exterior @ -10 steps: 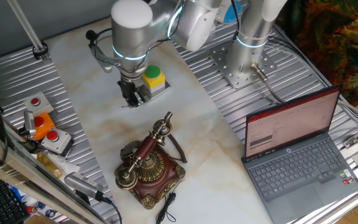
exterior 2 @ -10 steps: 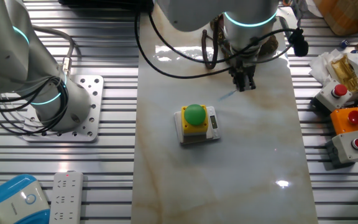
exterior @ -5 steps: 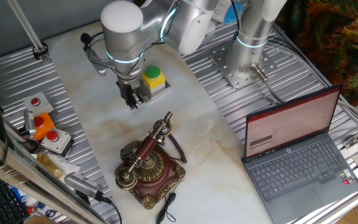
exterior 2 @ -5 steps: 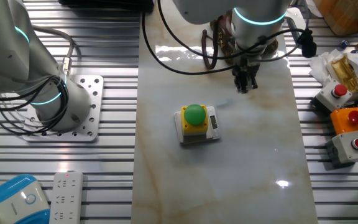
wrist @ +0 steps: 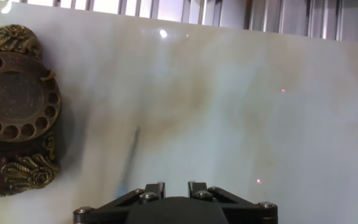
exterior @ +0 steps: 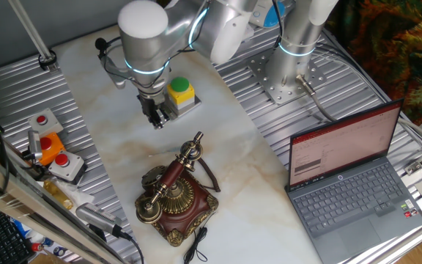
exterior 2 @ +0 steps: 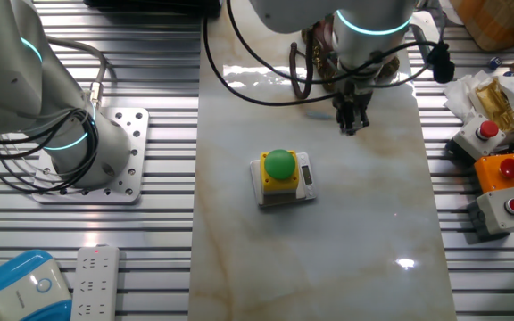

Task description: Dial a number on an old rotary phone

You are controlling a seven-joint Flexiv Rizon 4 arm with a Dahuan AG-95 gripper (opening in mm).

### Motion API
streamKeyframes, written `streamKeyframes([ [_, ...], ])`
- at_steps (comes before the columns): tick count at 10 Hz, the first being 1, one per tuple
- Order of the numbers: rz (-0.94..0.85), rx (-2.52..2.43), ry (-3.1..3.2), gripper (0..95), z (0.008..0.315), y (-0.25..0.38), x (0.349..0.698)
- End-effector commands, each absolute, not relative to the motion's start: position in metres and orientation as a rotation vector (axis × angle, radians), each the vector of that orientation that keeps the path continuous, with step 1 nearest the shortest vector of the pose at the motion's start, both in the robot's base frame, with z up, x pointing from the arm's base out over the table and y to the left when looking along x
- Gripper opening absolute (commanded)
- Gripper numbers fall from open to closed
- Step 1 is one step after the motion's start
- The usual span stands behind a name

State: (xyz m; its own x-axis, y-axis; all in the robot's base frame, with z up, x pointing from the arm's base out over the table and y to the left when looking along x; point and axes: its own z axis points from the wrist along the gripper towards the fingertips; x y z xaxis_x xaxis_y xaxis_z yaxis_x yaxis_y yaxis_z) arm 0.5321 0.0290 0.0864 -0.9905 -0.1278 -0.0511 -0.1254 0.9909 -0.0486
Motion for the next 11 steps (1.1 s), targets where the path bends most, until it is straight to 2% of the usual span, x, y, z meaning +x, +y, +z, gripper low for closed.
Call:
streamKeyframes([
  [1,-0.028,-0.138,3.086,0.0,0.0859,0.0288,0.5331],
  [11,0.041,-0.142,3.083,0.0,0.0844,0.0308,0.5264],
])
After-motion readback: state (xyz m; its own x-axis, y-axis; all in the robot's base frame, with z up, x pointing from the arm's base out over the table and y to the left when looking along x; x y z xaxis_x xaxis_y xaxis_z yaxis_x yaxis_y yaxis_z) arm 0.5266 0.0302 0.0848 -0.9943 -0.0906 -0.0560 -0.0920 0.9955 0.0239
